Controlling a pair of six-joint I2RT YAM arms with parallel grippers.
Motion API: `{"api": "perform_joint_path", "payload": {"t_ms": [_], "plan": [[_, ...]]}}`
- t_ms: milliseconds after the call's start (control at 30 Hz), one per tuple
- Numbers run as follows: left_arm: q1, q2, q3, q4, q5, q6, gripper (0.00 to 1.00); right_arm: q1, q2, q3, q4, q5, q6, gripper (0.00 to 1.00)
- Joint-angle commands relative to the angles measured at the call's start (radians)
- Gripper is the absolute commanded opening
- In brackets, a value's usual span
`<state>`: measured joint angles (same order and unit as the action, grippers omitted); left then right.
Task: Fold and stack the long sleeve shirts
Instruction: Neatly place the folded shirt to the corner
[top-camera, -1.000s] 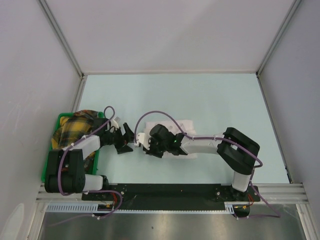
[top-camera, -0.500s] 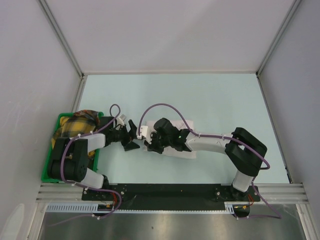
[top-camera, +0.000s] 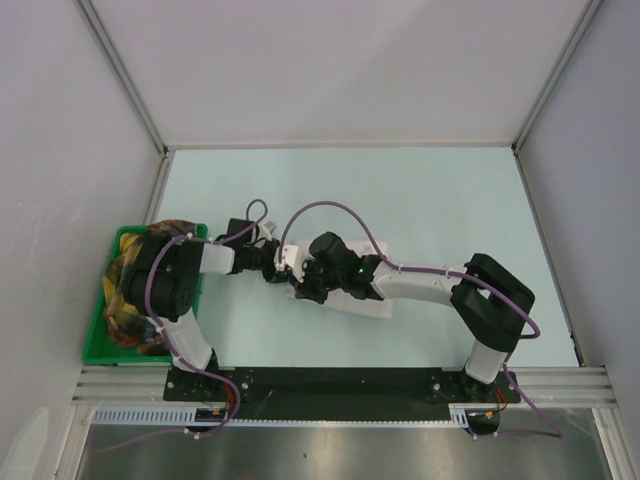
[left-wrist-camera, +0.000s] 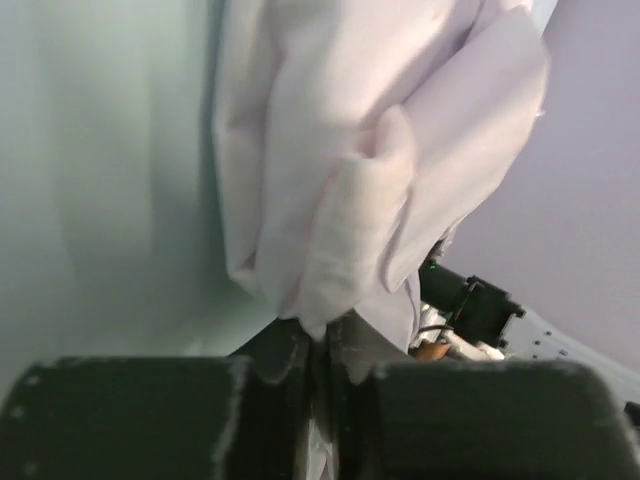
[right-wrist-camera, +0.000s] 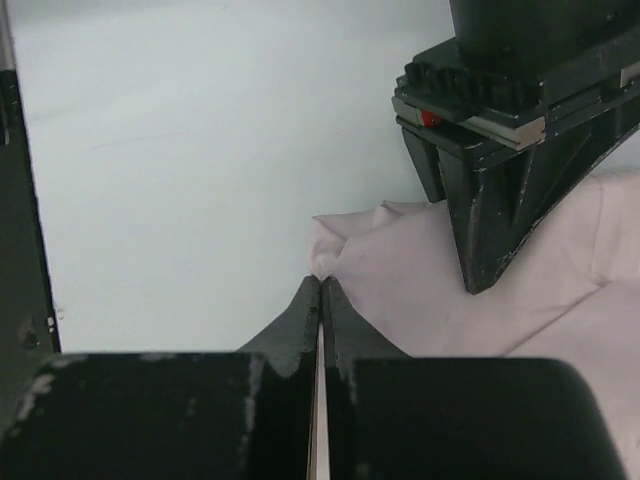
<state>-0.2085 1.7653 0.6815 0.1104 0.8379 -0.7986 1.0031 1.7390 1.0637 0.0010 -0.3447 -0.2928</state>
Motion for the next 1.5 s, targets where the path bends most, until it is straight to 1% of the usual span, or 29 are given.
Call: {"api": "perform_joint_path", "payload": {"t_ms": [0,33,67,100,133,167,200,233,267,300,333,400,433,467,533,567,633,667,733,767,967,1033,1300,1467], "plan": [[-0.026,0.054,0.169,-0.098,-0.045,0.107,0.0,-0.047,-0.013,0.056,0.021,0.013,0.067,0.03],[-0.023,0.077,0.211,-0.166,-0.071,0.196,0.0,-0.078,-0.021,0.053,0.01,0.012,0.078,0.09],[-0.016,0.091,0.289,-0.261,-0.112,0.238,0.0,-0.092,-0.03,0.036,0.005,0.01,0.093,0.26],[-0.009,0.101,0.326,-0.299,-0.129,0.304,0.0,-0.103,-0.064,0.024,-0.033,0.012,0.092,0.35],[-0.003,0.117,0.36,-0.349,-0.152,0.332,0.0,-0.109,-0.09,0.001,-0.036,0.022,0.087,0.43],[0.007,0.12,0.415,-0.368,-0.195,0.363,0.0,-0.106,-0.116,-0.022,-0.035,0.047,0.081,0.58],[0.012,0.126,0.443,-0.388,-0.221,0.424,0.0,-0.109,-0.177,-0.072,-0.033,0.056,0.077,0.65],[0.02,0.144,0.472,-0.423,-0.239,0.447,0.0,-0.109,-0.202,-0.091,-0.041,0.064,0.075,0.71],[0.043,0.158,0.537,-0.439,-0.249,0.463,0.0,-0.112,-0.226,-0.106,-0.053,0.085,0.073,0.88],[0.055,0.177,0.574,-0.455,-0.269,0.487,0.0,-0.116,-0.248,-0.134,-0.076,0.095,0.075,0.94],[0.069,0.19,0.613,-0.484,-0.282,0.496,0.0,-0.121,-0.284,-0.146,-0.087,0.104,0.08,0.98],[0.118,0.238,0.72,-0.5,-0.315,0.518,0.0,-0.156,-0.312,-0.177,-0.116,0.108,0.096,1.0],[0.135,0.258,0.765,-0.538,-0.328,0.532,0.0,-0.167,-0.334,-0.185,-0.125,0.11,0.096,1.0],[0.164,0.301,0.85,-0.555,-0.338,0.545,0.0,-0.19,-0.341,-0.189,-0.14,0.115,0.098,1.0],[0.193,0.342,0.936,-0.599,-0.365,0.59,0.0,-0.211,-0.349,-0.195,-0.157,0.107,0.089,1.0],[0.224,0.376,1.013,-0.609,-0.373,0.613,0.0,-0.225,-0.351,-0.196,-0.171,0.105,0.084,1.0],[0.273,0.417,1.099,-0.638,-0.398,0.636,0.0,-0.257,-0.345,-0.189,-0.177,0.096,0.067,1.0],[0.285,0.446,1.166,-0.64,-0.405,0.662,0.0,-0.27,-0.342,-0.183,-0.186,0.093,0.063,1.0],[0.311,0.465,1.22,-0.643,-0.45,0.69,0.0,-0.299,-0.325,-0.171,-0.197,0.078,0.047,1.0],[0.323,0.474,1.262,-0.641,-0.447,0.703,0.0,-0.305,-0.32,-0.168,-0.205,0.078,0.043,1.0],[0.405,0.529,1.38,-0.617,-0.48,0.788,0.0,-0.343,-0.296,-0.145,-0.214,0.073,0.032,1.0],[0.434,0.551,1.418,-0.617,-0.484,0.796,0.0,-0.354,-0.291,-0.142,-0.216,0.069,0.027,1.0],[0.498,0.549,1.409,-0.588,-0.548,0.796,0.0,-0.4,-0.25,-0.1,-0.234,0.046,0.012,1.0],[0.529,0.563,1.441,-0.584,-0.556,0.797,0.0,-0.409,-0.24,-0.084,-0.242,0.035,0.021,1.0]]}}
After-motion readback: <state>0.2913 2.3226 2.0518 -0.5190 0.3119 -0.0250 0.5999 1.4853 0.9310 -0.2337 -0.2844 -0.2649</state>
